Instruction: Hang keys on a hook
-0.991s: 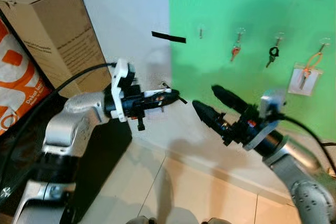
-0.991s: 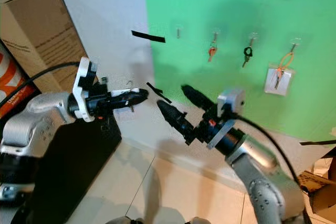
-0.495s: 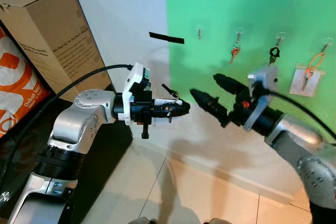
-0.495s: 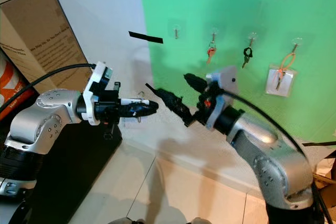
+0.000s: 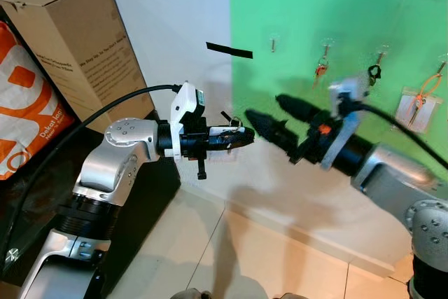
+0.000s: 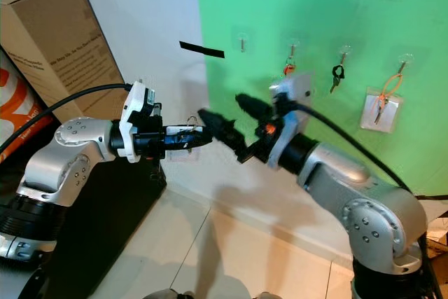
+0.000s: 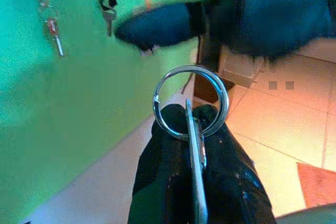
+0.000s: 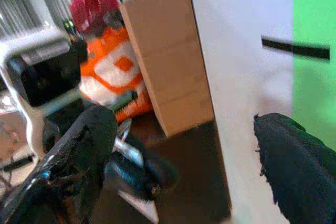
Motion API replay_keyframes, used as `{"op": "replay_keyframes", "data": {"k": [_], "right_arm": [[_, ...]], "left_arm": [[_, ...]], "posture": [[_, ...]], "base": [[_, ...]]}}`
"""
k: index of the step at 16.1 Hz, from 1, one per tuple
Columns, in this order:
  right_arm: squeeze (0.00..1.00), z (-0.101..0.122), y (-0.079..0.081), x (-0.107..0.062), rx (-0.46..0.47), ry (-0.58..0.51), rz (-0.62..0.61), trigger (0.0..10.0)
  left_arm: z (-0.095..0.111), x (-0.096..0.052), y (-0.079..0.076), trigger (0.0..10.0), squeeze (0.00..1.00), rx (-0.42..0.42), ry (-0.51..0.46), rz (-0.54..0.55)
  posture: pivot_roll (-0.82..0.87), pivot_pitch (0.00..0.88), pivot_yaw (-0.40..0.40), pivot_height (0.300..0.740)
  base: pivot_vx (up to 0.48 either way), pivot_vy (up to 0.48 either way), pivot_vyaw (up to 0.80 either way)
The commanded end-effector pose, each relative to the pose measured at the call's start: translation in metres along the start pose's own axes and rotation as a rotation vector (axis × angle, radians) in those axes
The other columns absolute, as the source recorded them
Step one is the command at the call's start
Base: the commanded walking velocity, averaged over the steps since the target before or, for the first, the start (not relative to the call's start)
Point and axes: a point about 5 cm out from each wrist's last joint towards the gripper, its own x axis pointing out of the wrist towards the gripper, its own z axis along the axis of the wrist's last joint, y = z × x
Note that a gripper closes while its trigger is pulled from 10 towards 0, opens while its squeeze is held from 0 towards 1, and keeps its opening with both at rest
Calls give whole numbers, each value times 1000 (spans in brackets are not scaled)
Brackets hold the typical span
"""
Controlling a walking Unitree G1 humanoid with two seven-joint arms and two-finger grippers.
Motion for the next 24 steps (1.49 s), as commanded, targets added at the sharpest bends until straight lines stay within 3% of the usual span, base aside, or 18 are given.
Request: {"op": "replay_keyframes", "data": {"k": [1, 7, 17, 24], "right_arm": [[0, 1, 6, 5, -25, 36, -17, 10000], [0, -2, 4, 14, -28, 79, -137, 10000], [0, 13, 16, 14, 52, -28, -70, 10000], [0, 0, 17, 25, 71, 40, -152, 10000]], "left_arm": [[6, 3, 3, 10000, 0, 41, 5, 4], [6, 7, 5, 10000, 0, 56, -8, -3], [3, 8, 15, 10000, 0, 79, 3, 40], [3, 17, 13, 10000, 0, 92, -6, 18]], "posture": [[-188, 0, 78, 740], [-183, 0, 82, 740], [-189, 0, 83, 740], [-187, 0, 84, 740]], "base": [[0, 0, 0], [0, 0, 0], [0, 0, 0], [0, 0, 0]]}}
